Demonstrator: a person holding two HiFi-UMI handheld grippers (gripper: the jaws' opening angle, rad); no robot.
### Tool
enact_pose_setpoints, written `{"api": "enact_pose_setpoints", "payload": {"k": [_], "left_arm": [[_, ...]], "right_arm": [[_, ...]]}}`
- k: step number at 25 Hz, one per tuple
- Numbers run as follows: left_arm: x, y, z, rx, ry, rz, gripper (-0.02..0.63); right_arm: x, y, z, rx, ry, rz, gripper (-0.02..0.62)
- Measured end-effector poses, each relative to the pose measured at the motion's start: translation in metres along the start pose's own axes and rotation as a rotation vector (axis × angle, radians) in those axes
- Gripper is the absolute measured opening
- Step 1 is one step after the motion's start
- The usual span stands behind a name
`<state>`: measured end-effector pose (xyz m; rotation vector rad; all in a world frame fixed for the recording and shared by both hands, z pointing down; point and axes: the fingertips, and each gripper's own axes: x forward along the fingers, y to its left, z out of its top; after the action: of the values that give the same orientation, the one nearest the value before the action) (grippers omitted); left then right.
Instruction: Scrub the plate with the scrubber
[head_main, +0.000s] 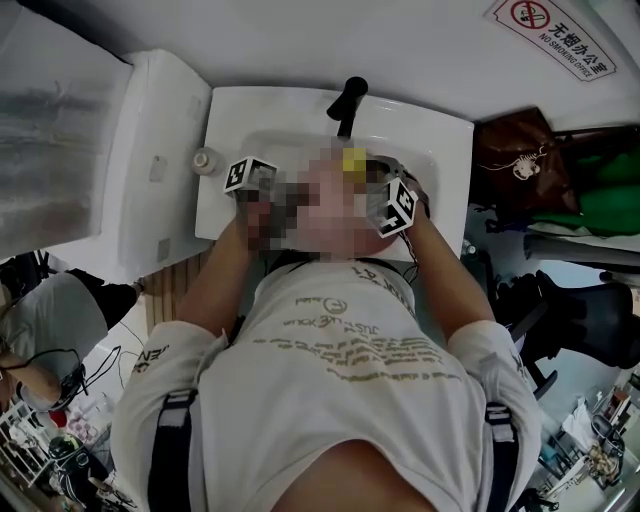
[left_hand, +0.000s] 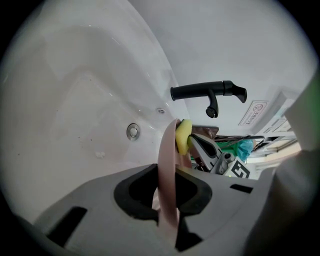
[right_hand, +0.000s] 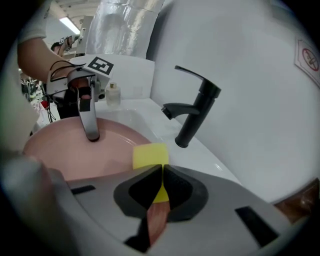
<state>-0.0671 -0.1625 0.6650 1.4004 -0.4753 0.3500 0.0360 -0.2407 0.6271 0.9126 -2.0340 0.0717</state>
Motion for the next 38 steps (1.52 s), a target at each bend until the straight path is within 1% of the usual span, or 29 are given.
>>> {"api": "enact_pose_setpoints", "payload": {"k": [5,9,16,21,25,28,34,36,38], "left_arm": [[-0.003,-0.001,-0.002,0.004,-0.015,-0.002,0.057],[-0.005,-0.001,-0.001,0.020,-0.034,-0.003,0.057],[-0.010,0.001,0.002,0.018,-0.074,-0.004,0.057],[-0.015,0.008,0.007,0.005,-0.108,0.002,0.057],[-0.016,0.009,0.011,-0.002,-0.124,0.006,0.058],[-0.016,0.008,0.011,-0.005,-0.128,0.000,0.058],[-0.016,0.009,0.014,-0.011,-0.131,-0.001,0.057],[-0.017,0.009,0.014,-0.013,-0.134,-0.005,0.057],[-0.017,0.007,0.013,-0.014,-0.139,-0.007,0.057]], "right_arm": [[0.001,0.013,0.008,-0.001,-0.016,0.029,0.034],[-0.002,0.024,0.014,0.000,-0.026,0.071,0.034],[-0.011,0.058,0.018,-0.050,-0.029,0.179,0.034],[-0.016,0.083,0.019,-0.040,-0.018,0.271,0.034],[-0.021,0.097,0.019,-0.044,-0.010,0.317,0.034],[-0.030,0.111,0.021,-0.045,-0.016,0.380,0.034],[-0.050,0.140,0.020,-0.075,0.000,0.547,0.034],[-0.052,0.139,0.018,-0.067,0.002,0.556,0.034],[-0.051,0.131,0.014,-0.061,0.006,0.536,0.034]]}}
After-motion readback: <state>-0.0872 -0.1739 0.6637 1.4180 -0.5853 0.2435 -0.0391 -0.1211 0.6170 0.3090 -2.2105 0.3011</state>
